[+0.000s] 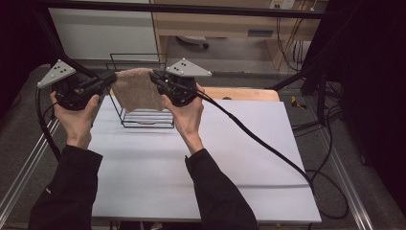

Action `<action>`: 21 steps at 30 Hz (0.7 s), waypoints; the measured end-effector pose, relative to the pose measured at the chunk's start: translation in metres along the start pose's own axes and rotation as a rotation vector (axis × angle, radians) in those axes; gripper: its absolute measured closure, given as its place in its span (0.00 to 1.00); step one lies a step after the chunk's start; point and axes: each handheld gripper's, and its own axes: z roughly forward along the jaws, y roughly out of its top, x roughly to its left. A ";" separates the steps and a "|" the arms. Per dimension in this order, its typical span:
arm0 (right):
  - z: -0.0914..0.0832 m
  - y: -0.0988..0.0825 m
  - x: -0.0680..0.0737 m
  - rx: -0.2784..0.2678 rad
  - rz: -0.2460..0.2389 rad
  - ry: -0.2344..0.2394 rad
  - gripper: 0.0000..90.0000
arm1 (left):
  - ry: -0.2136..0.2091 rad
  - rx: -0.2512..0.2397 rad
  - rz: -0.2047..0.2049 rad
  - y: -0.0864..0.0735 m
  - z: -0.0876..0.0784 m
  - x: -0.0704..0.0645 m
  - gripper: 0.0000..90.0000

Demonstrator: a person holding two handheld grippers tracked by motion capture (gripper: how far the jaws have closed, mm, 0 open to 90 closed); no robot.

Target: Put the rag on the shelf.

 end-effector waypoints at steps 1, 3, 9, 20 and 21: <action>0.001 0.001 0.000 -0.003 -0.003 -0.001 0.95 | 0.001 0.001 0.002 0.002 0.000 0.001 0.96; 0.003 0.005 0.000 -0.008 -0.006 0.000 0.95 | 0.002 -0.004 0.003 0.005 -0.001 0.003 0.96; 0.009 0.017 0.000 -0.014 -0.021 -0.002 0.95 | 0.008 -0.013 0.015 0.017 -0.002 0.008 0.96; 0.020 0.032 -0.004 -0.041 -0.017 -0.006 0.95 | 0.014 -0.031 0.008 0.033 0.002 0.016 0.96; 0.020 0.033 -0.005 -0.042 -0.012 -0.007 0.95 | 0.015 -0.032 0.011 0.035 0.003 0.017 0.96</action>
